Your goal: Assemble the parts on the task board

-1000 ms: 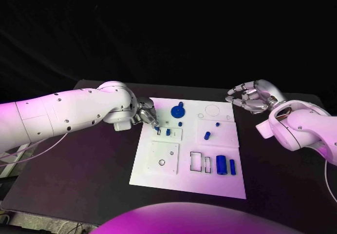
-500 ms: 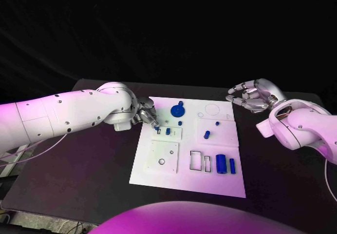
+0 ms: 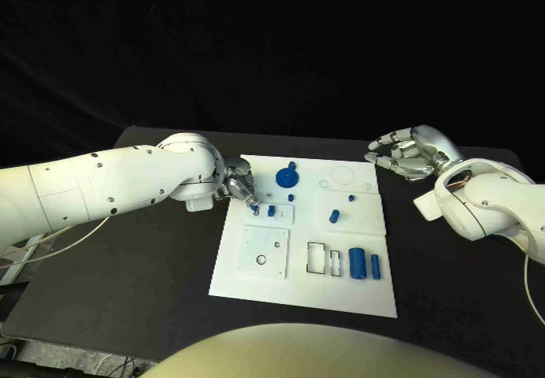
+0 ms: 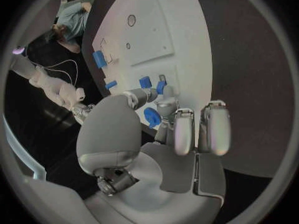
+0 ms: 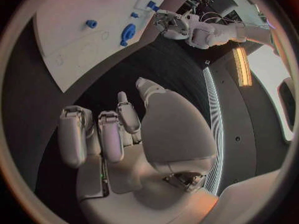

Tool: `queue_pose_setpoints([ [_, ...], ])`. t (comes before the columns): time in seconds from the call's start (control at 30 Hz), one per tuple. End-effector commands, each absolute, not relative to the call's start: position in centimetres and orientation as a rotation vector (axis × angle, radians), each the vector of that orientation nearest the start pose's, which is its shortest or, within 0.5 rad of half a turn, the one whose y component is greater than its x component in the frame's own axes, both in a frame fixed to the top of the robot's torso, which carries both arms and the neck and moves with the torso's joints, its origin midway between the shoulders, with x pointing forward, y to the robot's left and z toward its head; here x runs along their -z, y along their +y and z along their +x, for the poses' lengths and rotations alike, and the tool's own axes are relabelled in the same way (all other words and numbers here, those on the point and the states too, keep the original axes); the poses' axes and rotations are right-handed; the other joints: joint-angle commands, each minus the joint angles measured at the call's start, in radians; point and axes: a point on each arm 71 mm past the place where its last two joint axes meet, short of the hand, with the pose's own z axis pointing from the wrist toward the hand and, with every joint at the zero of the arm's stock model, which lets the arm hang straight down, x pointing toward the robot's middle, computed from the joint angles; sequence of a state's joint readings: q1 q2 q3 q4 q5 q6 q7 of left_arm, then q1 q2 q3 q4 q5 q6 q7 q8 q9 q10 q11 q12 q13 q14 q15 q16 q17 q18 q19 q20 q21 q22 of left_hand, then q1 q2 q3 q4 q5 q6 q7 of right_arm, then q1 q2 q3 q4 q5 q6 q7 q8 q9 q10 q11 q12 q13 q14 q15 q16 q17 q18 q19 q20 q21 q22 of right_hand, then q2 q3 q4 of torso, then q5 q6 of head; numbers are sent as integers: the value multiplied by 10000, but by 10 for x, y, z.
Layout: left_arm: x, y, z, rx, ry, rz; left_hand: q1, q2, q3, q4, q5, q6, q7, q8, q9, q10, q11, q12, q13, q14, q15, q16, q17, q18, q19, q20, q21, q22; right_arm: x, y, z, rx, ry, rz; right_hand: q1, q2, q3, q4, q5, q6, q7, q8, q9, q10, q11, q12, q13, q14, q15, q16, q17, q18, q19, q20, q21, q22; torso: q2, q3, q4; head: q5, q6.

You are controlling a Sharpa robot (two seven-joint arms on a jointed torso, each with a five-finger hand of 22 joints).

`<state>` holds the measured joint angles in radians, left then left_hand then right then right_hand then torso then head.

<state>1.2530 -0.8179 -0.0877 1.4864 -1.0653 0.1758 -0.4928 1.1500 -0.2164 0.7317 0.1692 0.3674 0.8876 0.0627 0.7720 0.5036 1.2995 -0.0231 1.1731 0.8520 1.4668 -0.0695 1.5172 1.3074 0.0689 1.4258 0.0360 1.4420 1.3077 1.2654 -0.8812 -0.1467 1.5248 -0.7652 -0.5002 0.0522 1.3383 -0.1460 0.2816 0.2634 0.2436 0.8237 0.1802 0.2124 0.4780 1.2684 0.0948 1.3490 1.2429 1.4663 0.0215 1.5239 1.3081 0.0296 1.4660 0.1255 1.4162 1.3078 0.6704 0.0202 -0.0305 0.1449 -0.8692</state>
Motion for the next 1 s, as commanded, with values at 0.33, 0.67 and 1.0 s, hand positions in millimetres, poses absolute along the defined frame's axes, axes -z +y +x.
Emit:
queue_pose_setpoints([
  [0.33, 223, 209, 481, 4058, 23678, -942, 105, 7, 1696, -1655, 67, 135, -62, 57, 169, 89, 13, 58, 8, 758, -92, 40, 1513, -167, 49, -13, 47, 618, 187, -230, 487, -9282, 16312, 4739, -84, 8, -10, 47, -2, -55, -11, 34, -17, -45, 2, -26, -16, 693, -32, -54, 1232, 115, 174, -42, -40, 1550, -2, 6, 0, 13, -19],
  [0.67, 225, 209, 479, 3991, 23859, -768, 98, -7, 1710, -1656, 100, 149, -68, 55, 178, 101, 8, 61, 15, 757, -98, 40, 1512, -168, 51, -19, 50, 622, 187, -230, 487, -9273, 16322, 4743, -84, 8, -10, 47, -2, -55, -11, 34, -17, -45, 2, -26, -16, 693, -32, -54, 1232, 115, 174, -42, -40, 1550, -2, -1, 2, 21, -35],
  [1.0, 226, 210, 477, 3992, 23950, -740, 95, -16, 1718, -1658, 119, 158, -71, 54, 184, 122, 4, 83, 57, 757, -101, 40, 1511, -166, 48, -22, 48, 618, 187, -230, 487, -9301, 16386, 4716, -84, 8, -10, 47, -2, -55, -11, 34, -17, -45, 2, -26, -16, 693, -32, -54, 1232, 115, 174, -42, -40, 1550, -3, -1, 7, 26, -35],
])
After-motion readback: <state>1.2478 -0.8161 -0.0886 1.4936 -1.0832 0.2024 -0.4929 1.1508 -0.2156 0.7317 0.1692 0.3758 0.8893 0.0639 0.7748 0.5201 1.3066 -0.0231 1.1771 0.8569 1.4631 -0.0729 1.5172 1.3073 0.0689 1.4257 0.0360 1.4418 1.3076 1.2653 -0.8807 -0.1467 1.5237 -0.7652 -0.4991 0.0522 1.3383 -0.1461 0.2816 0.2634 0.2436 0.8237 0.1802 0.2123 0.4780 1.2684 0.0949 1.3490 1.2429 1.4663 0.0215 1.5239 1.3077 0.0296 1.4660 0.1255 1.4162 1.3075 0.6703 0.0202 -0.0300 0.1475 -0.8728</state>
